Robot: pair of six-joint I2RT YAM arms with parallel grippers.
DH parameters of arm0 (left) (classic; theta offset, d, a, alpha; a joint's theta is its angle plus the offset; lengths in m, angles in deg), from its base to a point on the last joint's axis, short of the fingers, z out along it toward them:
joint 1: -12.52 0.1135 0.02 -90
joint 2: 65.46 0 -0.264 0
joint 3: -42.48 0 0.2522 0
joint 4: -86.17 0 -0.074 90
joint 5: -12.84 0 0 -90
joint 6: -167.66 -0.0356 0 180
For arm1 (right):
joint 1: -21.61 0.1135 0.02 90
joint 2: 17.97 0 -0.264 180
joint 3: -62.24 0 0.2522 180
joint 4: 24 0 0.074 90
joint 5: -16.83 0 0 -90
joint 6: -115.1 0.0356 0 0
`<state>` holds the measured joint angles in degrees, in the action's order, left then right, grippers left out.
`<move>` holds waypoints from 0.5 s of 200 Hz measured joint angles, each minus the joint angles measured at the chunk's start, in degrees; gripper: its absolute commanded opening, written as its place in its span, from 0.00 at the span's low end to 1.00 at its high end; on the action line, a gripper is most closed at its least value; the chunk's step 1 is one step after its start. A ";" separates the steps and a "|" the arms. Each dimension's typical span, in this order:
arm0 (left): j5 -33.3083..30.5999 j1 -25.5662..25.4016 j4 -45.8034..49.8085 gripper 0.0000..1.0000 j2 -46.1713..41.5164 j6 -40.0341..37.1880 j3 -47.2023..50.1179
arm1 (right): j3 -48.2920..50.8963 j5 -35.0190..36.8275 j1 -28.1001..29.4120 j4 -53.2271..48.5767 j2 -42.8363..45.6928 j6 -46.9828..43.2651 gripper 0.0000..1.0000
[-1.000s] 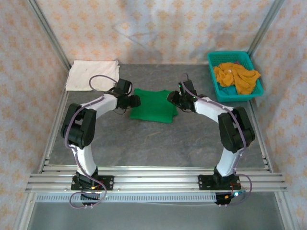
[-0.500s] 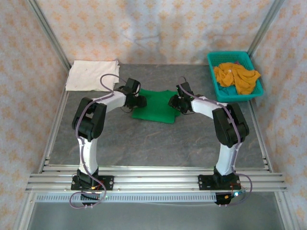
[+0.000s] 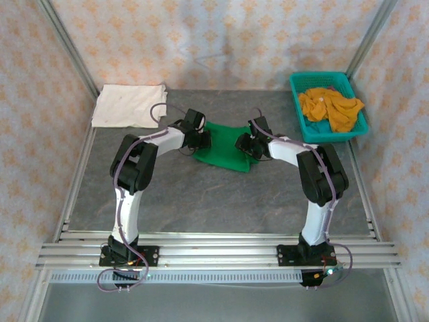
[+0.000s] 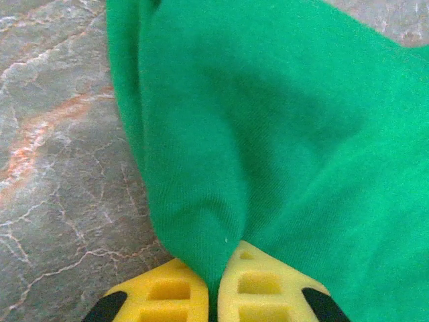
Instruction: Fold and stack the t-shirts
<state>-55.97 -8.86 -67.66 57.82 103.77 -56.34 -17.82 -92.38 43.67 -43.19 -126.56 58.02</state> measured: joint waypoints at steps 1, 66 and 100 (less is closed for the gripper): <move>0.00 0.00 0.00 0.00 0.00 0.02 0.00 | 0.02 -0.04 0.00 0.04 0.02 0.02 0.45; -3.45 0.39 3.39 0.00 0.00 -1.05 -2.10 | 2.84 -0.42 -0.81 0.11 8.63 -1.68 0.45; -11.41 0.92 11.15 0.00 0.00 -3.17 -10.27 | 5.20 -2.12 -0.79 4.74 13.35 -3.02 0.46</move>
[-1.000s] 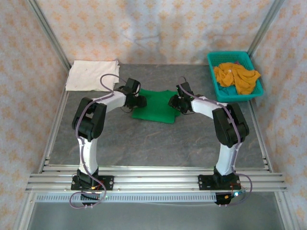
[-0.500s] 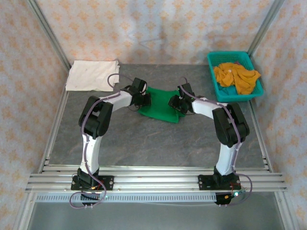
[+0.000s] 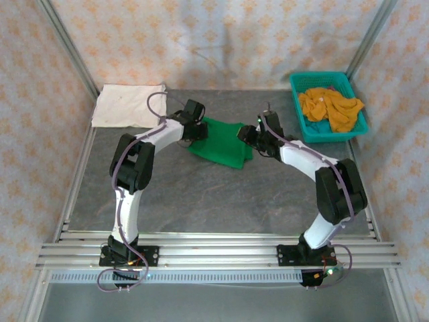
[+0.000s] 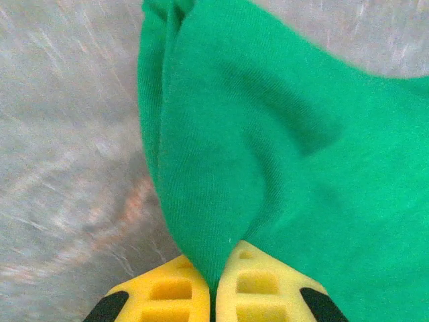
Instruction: Fold and stack the t-shirts
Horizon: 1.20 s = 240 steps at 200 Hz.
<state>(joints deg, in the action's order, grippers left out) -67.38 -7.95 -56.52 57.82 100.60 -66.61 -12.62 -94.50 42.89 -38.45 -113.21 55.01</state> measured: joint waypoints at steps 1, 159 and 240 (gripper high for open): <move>-0.15 0.00 0.13 0.00 0.00 -0.02 -0.20 | 0.11 -0.04 0.00 0.13 0.04 -0.02 0.46; -8.11 8.17 12.07 0.00 10.51 -16.87 -29.40 | -1.57 -5.35 2.32 0.46 -0.07 -2.14 0.52; -0.24 16.63 17.29 0.00 12.31 -30.03 -48.96 | -1.49 -11.34 5.68 5.81 -0.07 -2.47 0.59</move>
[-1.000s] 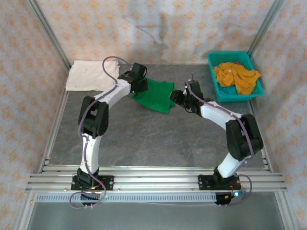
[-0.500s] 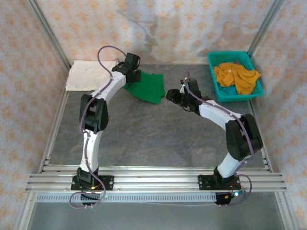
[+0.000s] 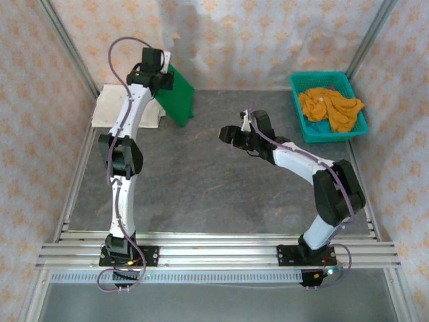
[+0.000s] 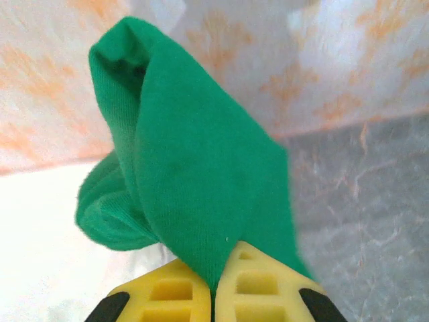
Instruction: Fold and stack the t-shirts
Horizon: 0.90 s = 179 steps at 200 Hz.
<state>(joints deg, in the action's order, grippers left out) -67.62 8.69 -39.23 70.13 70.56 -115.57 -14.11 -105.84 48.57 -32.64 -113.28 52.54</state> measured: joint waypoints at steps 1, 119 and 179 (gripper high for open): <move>0.13 0.07 0.04 0.00 0.04 -0.11 -0.26 | 0.00 0.00 0.00 0.04 0.00 0.00 0.59; 11.21 19.19 0.11 0.00 12.09 -4.85 -7.32 | 0.66 -0.13 0.00 -2.71 0.02 1.03 0.60; 0.15 21.99 0.13 0.59 14.01 -2.99 -8.04 | -2.71 0.33 0.00 -5.64 0.00 0.81 0.60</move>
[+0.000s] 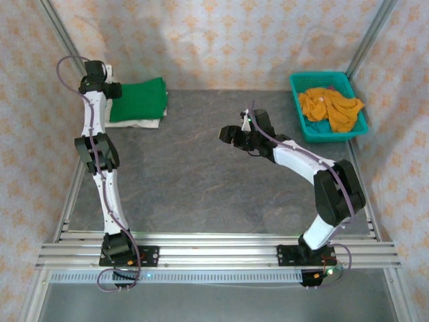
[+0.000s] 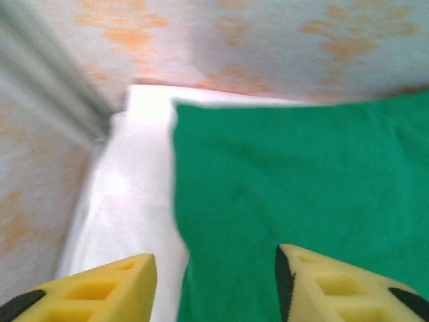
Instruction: Fold and stack the t-shirts
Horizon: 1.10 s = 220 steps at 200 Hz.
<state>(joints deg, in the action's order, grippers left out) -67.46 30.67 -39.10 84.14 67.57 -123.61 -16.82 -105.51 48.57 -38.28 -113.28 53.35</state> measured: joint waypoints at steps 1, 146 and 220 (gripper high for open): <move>-0.52 0.00 0.07 0.60 -0.17 0.11 0.00 | -0.15 0.04 0.00 -0.11 0.00 -0.07 0.60; -13.73 -17.64 -50.21 1.00 -83.95 22.40 113.11 | 28.35 49.07 -2.89 16.72 24.15 -20.96 0.99; -20.79 -18.05 -61.72 1.00 -73.26 17.20 124.56 | 37.22 56.02 -10.95 26.47 23.69 -27.08 1.00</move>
<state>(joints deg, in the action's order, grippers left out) -88.25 12.62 -100.82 10.87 84.77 0.95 20.40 -49.49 37.62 -11.81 -89.58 26.27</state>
